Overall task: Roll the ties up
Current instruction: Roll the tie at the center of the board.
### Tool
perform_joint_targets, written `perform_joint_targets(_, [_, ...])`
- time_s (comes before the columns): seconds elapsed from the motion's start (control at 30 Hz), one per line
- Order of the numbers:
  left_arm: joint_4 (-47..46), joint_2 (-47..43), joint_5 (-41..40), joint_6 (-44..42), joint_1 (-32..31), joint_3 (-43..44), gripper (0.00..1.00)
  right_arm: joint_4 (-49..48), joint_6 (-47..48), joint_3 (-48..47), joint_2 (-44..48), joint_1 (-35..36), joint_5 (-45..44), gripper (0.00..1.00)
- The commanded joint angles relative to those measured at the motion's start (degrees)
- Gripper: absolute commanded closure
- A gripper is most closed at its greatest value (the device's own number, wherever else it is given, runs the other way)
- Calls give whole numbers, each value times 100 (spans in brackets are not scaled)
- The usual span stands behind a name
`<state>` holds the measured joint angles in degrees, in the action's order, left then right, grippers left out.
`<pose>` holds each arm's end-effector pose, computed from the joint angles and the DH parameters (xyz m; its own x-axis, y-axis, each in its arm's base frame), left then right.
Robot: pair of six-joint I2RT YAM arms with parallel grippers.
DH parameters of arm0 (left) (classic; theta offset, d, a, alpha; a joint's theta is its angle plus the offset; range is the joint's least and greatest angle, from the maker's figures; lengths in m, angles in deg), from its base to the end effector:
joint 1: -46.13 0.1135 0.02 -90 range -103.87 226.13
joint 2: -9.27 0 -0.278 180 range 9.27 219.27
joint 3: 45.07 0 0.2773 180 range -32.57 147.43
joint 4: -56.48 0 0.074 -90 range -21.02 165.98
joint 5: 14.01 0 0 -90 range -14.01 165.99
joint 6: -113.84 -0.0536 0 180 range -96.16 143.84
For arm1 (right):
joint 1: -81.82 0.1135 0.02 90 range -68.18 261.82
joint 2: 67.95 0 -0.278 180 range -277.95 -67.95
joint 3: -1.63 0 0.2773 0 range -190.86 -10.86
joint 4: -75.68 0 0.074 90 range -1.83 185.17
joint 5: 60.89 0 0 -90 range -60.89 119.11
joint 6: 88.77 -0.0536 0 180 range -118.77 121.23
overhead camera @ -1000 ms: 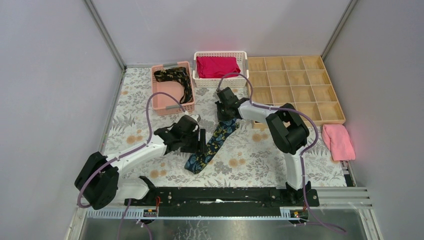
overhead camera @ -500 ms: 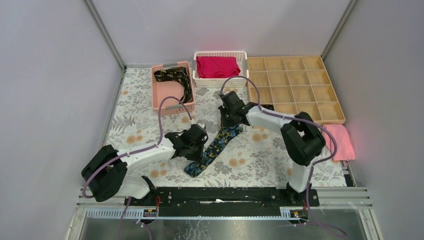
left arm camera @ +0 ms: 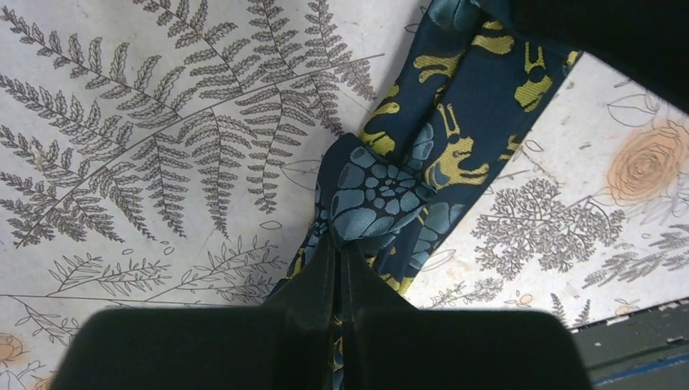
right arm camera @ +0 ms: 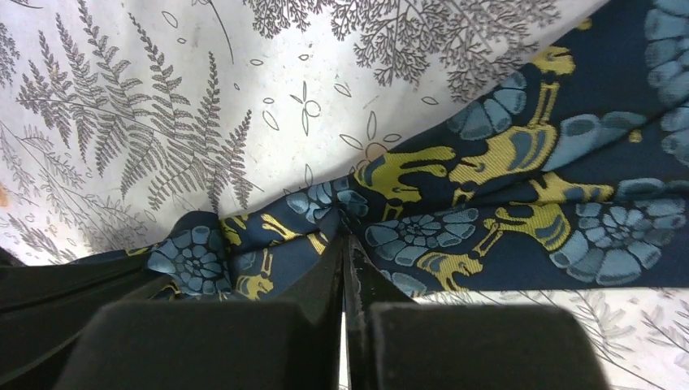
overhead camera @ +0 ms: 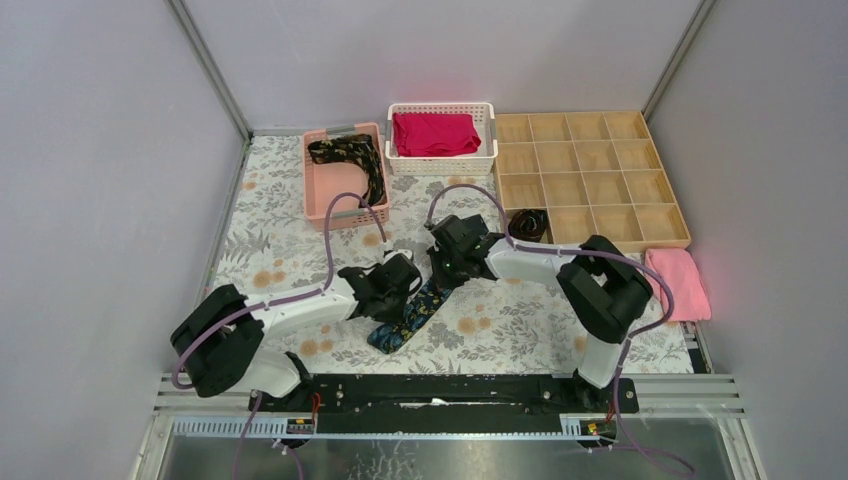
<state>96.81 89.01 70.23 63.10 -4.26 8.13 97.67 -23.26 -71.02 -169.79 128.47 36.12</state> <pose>0.1754 -0.2035 0.1461 -0.9231 0.1279 -0.3626 0.2030 0.9630 -0.1771 0.2690 0.2945 0.1512 -0.8077 -0.2562 -0.5311 -0.4829 0.8043 0.3464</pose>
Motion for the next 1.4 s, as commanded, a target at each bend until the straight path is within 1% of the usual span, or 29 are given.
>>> perform_joint_targets(0.0, [-73,393,-374,-90,-45,155,100,-73,-78,-123,-455,20,-158,100])
perform_joint_targets(0.07, [-90,574,-627,-135,-50,318,100,-19,-71,-277,-665,-12,-373,100])
perform_joint_targets(0.3, [-189,1354,-1284,-429,-35,974,100,101,-157,-829,-1556,-606,-353,100])
perform_joint_targets(0.4, [-291,1659,-1582,-682,-16,1256,100,66,-184,-1056,-1698,-770,-310,100])
perform_joint_targets(0.47, [-241,1870,-1839,-912,73,1524,100,238,-128,-1356,-1795,-804,-469,100])
perform_joint_targets(0.57, [-122,2071,-1935,-1073,183,1792,100,505,-28,-1791,-1956,-911,-745,100])
perform_joint_targets(0.63, [-129,2019,-1794,-1054,189,1748,100,764,41,-2124,-2162,-1050,-942,100])
perform_joint_targets(0.77, [-389,1441,-1198,-844,179,1265,100,879,115,-2391,-2343,-1270,-803,100])
perform_joint_targets(0.97, [-537,465,-548,-579,138,544,100,838,122,-2477,-2513,-1292,-710,100])
perform_joint_targets(1.1, [-861,-46,-186,-509,127,132,100,772,98,-2425,-2519,-1303,-709,100])
perform_joint_targets(1.23, [-1306,-179,104,-533,127,-117,100,747,80,-2350,-2451,-1294,-607,100])
perform_joint_targets(1.37, [-1861,-213,478,-511,126,-191,100,638,80,-2224,-2338,-1297,-508,100])
